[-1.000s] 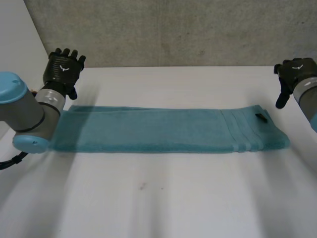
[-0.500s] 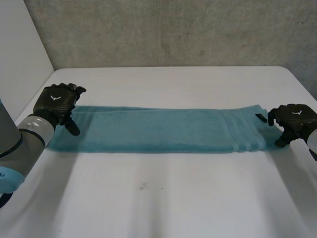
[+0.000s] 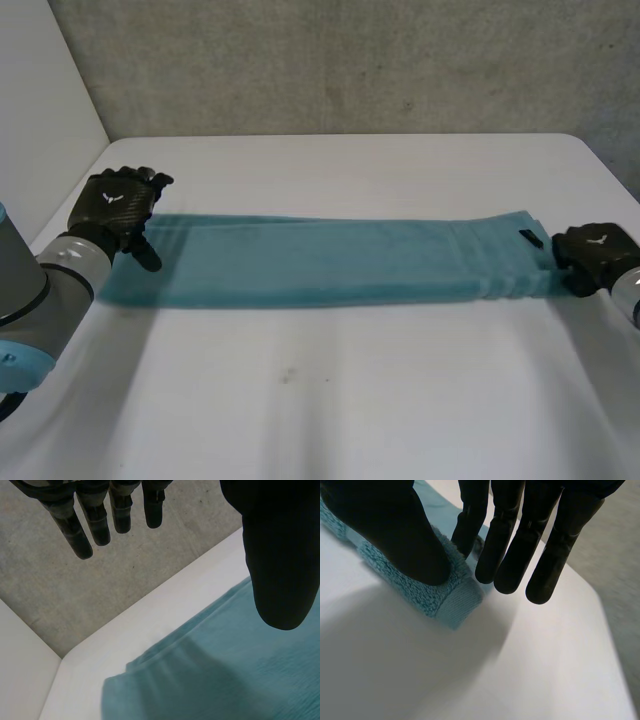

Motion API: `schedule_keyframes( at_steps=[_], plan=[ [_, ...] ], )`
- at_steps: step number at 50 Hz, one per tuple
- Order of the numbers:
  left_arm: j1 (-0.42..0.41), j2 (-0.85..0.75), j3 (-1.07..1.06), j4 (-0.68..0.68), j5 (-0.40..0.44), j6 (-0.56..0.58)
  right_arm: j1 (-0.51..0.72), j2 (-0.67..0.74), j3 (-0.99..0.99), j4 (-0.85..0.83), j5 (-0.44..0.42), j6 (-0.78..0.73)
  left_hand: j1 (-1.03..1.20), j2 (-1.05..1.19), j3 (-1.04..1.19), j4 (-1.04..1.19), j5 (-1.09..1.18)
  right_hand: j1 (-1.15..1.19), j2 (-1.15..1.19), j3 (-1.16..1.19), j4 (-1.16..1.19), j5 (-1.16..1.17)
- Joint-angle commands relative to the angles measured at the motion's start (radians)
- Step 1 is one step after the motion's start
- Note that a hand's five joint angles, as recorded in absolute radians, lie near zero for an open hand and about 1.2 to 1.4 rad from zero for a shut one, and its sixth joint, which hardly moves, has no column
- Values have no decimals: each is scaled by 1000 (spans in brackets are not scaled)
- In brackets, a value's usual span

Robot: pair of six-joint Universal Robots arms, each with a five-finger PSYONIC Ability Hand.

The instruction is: Fold the laundry

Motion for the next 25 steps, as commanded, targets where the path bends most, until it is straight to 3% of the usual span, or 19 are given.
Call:
schedule_keyframes(
  at_steps=[1,7,10,18,25],
  plan=[
    [3,5,-5,0,0,0,-92,38,-123,17,215,-41,-20,-29,-42,-32,-47,441,217,216,206,264],
    [5,10,-10,0,0,1,-163,60,-256,75,360,-188,-20,-29,-42,-32,-47,441,217,216,206,264],
    [5,11,-12,0,-2,1,-148,51,-280,82,359,-194,-20,-29,-42,-32,-47,441,217,216,206,264],
    [9,23,-12,0,-2,0,113,-52,-332,75,339,-62,-20,-29,-42,-32,-47,441,217,216,206,264],
    [9,25,-12,0,-3,1,486,-55,-362,28,258,-31,-20,-29,-42,-32,-47,441,217,216,206,264]
  ],
)
